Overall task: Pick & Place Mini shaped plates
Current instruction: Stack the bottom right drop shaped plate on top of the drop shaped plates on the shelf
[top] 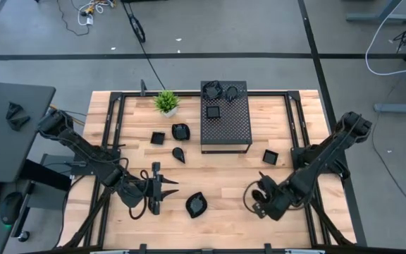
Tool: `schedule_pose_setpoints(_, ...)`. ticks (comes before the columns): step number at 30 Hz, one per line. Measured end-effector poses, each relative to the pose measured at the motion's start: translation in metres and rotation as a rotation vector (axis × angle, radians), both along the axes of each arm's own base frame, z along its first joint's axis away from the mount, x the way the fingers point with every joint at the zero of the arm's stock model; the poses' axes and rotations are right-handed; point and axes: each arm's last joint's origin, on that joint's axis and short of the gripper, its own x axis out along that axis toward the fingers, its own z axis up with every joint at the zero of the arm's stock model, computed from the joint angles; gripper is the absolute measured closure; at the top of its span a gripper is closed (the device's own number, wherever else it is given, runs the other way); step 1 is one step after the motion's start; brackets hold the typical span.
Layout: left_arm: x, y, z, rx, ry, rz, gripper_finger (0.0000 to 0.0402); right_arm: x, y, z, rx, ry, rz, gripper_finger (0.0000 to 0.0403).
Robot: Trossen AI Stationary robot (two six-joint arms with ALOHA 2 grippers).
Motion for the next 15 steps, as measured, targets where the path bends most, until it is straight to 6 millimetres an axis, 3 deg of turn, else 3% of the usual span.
schedule_pose_setpoints(8, 0.002, 0.003, 0.0, 0.0, 0.0, 0.012, 0.0285, 0.043, -0.045, 0.082, -0.191, -0.119, -0.023, 0.0235)
schedule_pose_setpoints(11, 0.004, 0.005, 0.0, 0.0, 0.0, 0.024, 0.0285, 0.056, -0.075, 0.104, -0.261, -0.131, -0.054, 0.0235)
schedule_pose_setpoints(15, 0.005, 0.008, 0.0, 0.0, 0.0, 0.035, 0.0285, 0.072, -0.128, 0.117, -0.326, -0.116, -0.137, 0.0239)
